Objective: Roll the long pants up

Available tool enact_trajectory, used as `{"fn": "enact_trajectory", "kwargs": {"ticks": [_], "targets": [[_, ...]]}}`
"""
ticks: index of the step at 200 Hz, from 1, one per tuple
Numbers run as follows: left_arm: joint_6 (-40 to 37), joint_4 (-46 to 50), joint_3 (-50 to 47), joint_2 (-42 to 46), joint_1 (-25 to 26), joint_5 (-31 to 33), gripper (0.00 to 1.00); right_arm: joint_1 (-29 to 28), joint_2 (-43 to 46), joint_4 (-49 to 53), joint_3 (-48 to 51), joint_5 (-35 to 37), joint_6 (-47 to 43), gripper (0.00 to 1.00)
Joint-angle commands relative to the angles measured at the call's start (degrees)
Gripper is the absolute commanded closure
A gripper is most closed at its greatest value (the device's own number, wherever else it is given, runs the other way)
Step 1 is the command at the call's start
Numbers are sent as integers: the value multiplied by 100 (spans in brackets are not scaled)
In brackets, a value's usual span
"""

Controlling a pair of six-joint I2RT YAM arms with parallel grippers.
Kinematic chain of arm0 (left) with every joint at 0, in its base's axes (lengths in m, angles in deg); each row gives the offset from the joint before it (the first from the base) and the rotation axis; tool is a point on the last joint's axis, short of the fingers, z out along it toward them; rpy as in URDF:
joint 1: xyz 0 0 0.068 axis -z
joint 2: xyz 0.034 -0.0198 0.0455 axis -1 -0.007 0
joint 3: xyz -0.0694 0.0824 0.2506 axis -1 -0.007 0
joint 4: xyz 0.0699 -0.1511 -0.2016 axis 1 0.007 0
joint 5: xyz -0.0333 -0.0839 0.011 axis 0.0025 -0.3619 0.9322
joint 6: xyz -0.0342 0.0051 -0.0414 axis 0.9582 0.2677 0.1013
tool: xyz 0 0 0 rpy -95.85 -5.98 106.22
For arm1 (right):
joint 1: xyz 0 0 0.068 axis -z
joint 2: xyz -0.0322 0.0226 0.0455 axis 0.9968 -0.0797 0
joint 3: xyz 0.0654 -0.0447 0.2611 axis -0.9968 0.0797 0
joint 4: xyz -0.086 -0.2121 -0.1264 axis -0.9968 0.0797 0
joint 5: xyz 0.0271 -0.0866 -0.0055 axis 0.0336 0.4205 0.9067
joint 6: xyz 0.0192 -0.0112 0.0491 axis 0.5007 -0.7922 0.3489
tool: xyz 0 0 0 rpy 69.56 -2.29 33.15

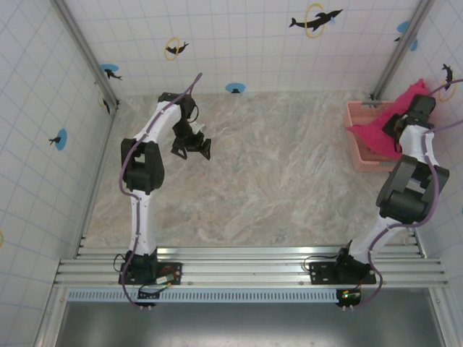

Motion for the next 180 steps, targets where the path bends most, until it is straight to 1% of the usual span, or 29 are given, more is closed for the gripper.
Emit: {"fn": "enact_trajectory", "kwargs": {"ticks": [1,34,64,87,110,125,138,147,166,167,168,169,170,171,174,180], "targets": [[4,248,133,-102,23,128,3,-130,-435,788,-876,913,131,83],[24,230,55,-86,31,101,3,-426,-1087,1623,-1560,844,195,83],[41,213,6,-45,49,82,3,-546,-1632,2158,-2072,693,242,82],[43,185,-81,12,49,79,3,-566,-2082,2583,-2528,505,256,80],[44,160,-199,62,64,87,3,-602,-2477,3009,-2906,437,181,74],[49,104,-308,121,64,74,2,-612,-2485,3099,-2918,327,203,66],[45,70,-369,159,66,61,2,-690,-2485,3147,-2894,468,145,50],[47,30,-410,193,66,56,3,-720,-2481,3237,-2896,593,136,42],[42,-105,-541,290,67,74,2,-710,-2174,3016,-2502,663,218,32],[44,-113,-549,296,67,74,3,-709,-2145,2987,-2472,654,224,27],[44,-121,-557,299,67,75,3,-708,-2131,2955,-2435,645,227,24],[45,-135,-566,305,67,70,2,-708,-2093,2939,-2403,641,233,10],[45,-141,-574,312,67,68,2,-708,-2061,2900,-2365,634,236,3],[45,-149,-579,320,67,72,2,-703,-2027,2876,-2333,640,250,0],[46,-184,-603,341,67,67,3,-699,-1935,2820,-2249,679,309,4],[45,-248,-662,385,76,57,2,-685,-1751,2707,-2067,739,413,4]]}}
